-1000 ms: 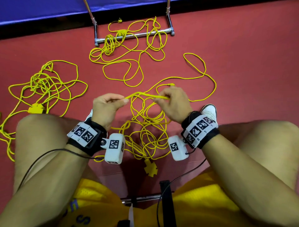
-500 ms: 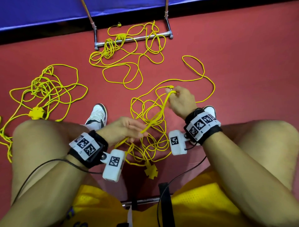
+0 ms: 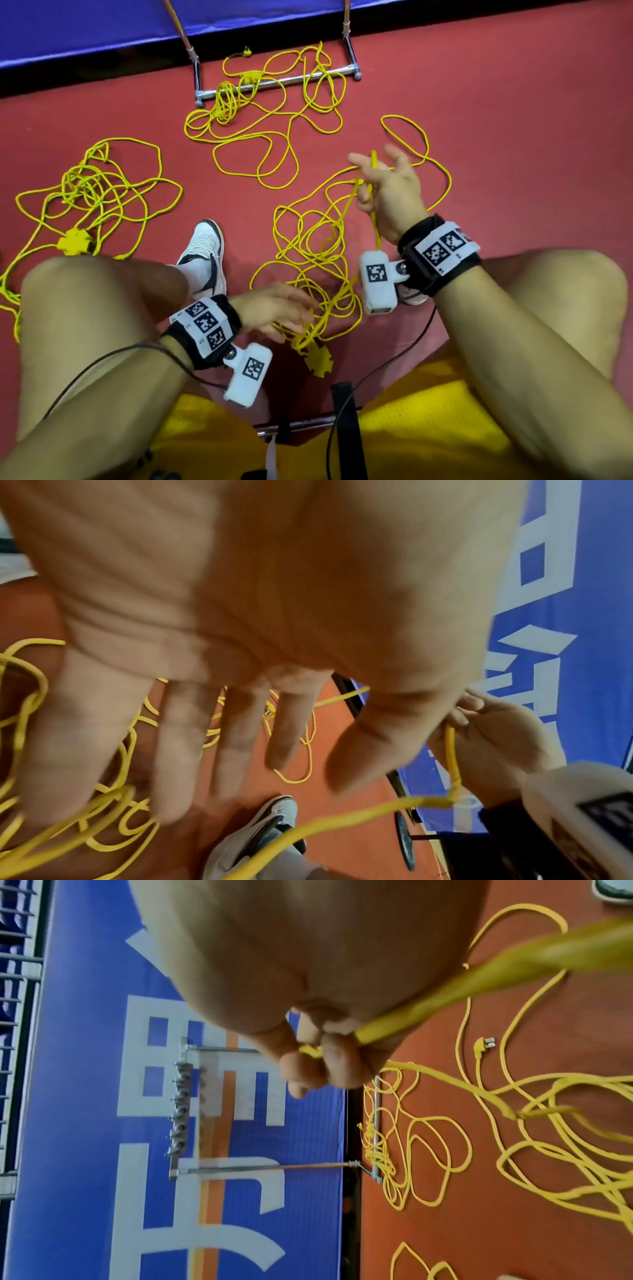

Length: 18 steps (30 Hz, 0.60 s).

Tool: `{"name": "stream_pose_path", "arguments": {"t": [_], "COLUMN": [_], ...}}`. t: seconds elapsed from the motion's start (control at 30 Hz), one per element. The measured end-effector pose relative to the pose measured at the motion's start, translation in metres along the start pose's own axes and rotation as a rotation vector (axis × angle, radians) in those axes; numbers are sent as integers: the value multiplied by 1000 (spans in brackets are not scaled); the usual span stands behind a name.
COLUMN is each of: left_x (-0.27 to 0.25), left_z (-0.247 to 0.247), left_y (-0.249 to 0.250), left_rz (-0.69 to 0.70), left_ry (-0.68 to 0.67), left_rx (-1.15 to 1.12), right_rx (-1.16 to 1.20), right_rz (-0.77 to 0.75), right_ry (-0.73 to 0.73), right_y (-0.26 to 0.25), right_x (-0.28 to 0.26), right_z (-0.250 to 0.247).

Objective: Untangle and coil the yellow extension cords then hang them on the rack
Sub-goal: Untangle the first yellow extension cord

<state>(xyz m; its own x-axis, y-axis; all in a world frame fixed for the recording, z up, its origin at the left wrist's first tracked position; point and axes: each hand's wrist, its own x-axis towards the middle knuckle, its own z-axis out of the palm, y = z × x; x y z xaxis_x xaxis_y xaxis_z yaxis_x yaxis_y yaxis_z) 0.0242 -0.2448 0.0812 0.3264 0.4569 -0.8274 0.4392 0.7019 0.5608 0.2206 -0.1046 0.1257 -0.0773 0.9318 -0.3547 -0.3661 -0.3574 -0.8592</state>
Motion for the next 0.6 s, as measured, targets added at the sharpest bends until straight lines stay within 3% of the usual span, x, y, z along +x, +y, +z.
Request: {"name": "stream_pose_path", "arguments": {"t": [0.07, 0.17, 0.27, 0.33, 0.53, 0.6], "left_x": [4, 9, 4, 0, 0, -4], "left_z": [1, -4, -16, -23, -31, -32], "left_y": [7, 27, 46, 55, 64, 64], "left_rz": [45, 154, 270, 281, 355, 452], "left_ry": [105, 273, 277, 271, 336, 372], "left_rx": [-154, -575, -949, -1017, -1171, -1053], "right_rx": [-119, -252, -300, -417, -768, -861], "right_rz": [53, 153, 235, 236, 291, 265], "right_ry": [-153, -446, -699, -834, -995, -866], "right_y": [8, 25, 48, 60, 70, 69], "right_x": [-9, -29, -44, -51, -54, -49], "right_z": [6, 15, 18, 18, 11, 12]}}
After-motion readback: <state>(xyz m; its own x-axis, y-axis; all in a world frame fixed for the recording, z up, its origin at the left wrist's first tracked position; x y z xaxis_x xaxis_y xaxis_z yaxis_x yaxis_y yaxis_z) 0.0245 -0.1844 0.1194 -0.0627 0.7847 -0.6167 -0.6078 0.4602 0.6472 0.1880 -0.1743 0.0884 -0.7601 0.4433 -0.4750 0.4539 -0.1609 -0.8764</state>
